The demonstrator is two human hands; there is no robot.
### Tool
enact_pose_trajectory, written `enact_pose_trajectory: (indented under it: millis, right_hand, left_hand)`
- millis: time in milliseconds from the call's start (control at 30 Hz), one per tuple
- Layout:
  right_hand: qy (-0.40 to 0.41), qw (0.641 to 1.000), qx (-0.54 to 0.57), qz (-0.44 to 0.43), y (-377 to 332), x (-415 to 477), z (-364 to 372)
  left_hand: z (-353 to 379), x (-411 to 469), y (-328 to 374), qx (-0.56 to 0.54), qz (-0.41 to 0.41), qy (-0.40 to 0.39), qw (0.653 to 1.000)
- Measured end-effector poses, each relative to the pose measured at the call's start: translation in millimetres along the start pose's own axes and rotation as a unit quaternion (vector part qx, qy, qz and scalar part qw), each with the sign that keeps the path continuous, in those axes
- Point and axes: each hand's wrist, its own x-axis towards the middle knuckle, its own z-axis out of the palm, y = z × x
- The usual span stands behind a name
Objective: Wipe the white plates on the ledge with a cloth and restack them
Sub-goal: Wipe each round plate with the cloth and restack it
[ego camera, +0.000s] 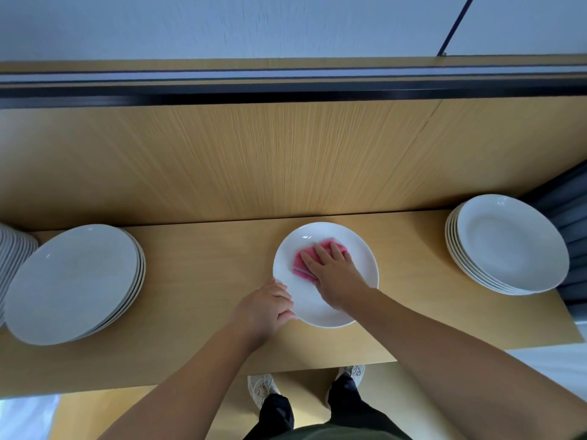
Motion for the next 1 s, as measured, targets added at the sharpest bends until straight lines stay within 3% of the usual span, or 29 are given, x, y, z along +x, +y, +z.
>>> enact_pose_trajectory:
  millis: [233, 400, 567, 667, 833, 1000]
  right_hand:
    - [0.003, 0.989, -0.016, -0.146, 18, -50, 17]
    - [-0.057, 0.985, -0.008, -0.162, 38, -75, -13]
    - [-0.035, 0.976, 0.208, -0.056, 56, -82, -49]
    - [0.033, 0.963, 0.265, -0.03, 70, -87, -60]
    - [0.139, 0.933, 0.332, 0.007, 93, -96, -62]
    - [0.183, 0.9, 0.393, 0.044, 116, -105, -61]
  left_hand:
    - [-8, 5, 3, 0.024, 0.005, -0.014, 1.0]
    - [-12, 10, 2, 0.058, -0.019, -0.031, 0.998]
    - [-25, 18, 19, 0.112, 0.01, -0.125, 0.986]
    - [-24, 31, 41, 0.114, 0.01, -0.161, 0.98]
    - [-6, 61, 83, 0.112, 0.007, -0.137, 0.984]
    - [12, 88, 115, 0.118, -0.047, -0.138, 0.982]
